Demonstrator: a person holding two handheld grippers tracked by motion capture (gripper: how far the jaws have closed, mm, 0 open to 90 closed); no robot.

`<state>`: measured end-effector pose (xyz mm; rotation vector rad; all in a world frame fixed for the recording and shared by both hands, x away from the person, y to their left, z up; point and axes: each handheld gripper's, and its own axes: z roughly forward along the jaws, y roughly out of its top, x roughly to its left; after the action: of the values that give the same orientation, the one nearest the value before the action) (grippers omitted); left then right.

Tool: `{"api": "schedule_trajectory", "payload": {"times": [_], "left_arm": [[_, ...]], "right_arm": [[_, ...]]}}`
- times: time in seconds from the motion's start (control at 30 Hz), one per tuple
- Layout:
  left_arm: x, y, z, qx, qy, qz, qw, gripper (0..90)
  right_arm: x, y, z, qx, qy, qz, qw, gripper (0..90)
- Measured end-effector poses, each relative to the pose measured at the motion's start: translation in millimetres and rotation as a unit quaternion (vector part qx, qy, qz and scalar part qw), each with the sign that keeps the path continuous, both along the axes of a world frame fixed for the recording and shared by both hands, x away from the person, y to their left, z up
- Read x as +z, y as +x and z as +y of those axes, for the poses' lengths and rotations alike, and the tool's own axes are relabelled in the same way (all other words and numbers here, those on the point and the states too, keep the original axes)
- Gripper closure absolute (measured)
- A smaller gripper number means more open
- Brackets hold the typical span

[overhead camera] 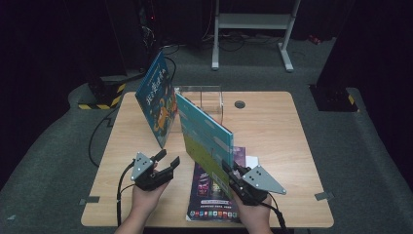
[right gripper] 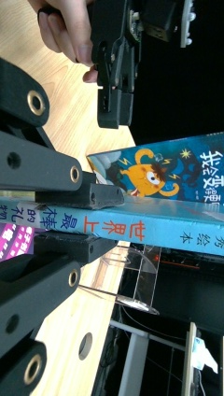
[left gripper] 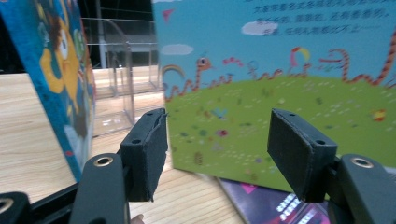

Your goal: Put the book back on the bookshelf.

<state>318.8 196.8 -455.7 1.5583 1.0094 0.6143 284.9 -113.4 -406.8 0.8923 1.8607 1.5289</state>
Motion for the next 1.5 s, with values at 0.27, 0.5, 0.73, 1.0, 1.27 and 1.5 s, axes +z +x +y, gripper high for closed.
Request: {"api": "schedule_trajectory", "payload": {"times": [0.27, 0.5, 0.73, 1.0, 1.27, 1.5], "left_arm": [[27.6, -12.6, -22.5, -0.038, 0.0, -0.03, 0.9988, 33.7], [43.7, -19.0, -38.0, -0.057, -0.015, -0.03, 0.9978, 27.8], [70.6, -30.1, -66.4, -0.075, -0.015, -0.065, 0.9949, 17.8], [83.1, -28.7, -87.2, -0.077, -0.015, -0.065, 0.9948, 14.9], [91.9, -30.1, -101.5, -0.082, -0.018, -0.069, 0.994, 14.8], [98.5, -29.1, -114.7, -0.053, 0.0, -0.075, 0.9958, 14.1]], "right_arm": [[-4.4, -2.3, 7.2, -0.007, -0.009, -0.01, 0.9999, 78.6], [-7.1, -3.7, 10.0, -0.012, -0.011, -0.016, 0.9997, 78.0], [-10.8, -5.8, 15.6, -0.011, -0.012, -0.024, 0.9996, 77.9], [-11.9, -7.4, 18.5, -0.011, -0.011, -0.027, 0.9995, 78.1], [-12.9, -8.3, 19.9, -0.011, -0.01, -0.031, 0.9994, 78.2], [-13.6, -11.7, 24.3, -0.004, -0.008, -0.033, 0.9994, 78.7]]}}
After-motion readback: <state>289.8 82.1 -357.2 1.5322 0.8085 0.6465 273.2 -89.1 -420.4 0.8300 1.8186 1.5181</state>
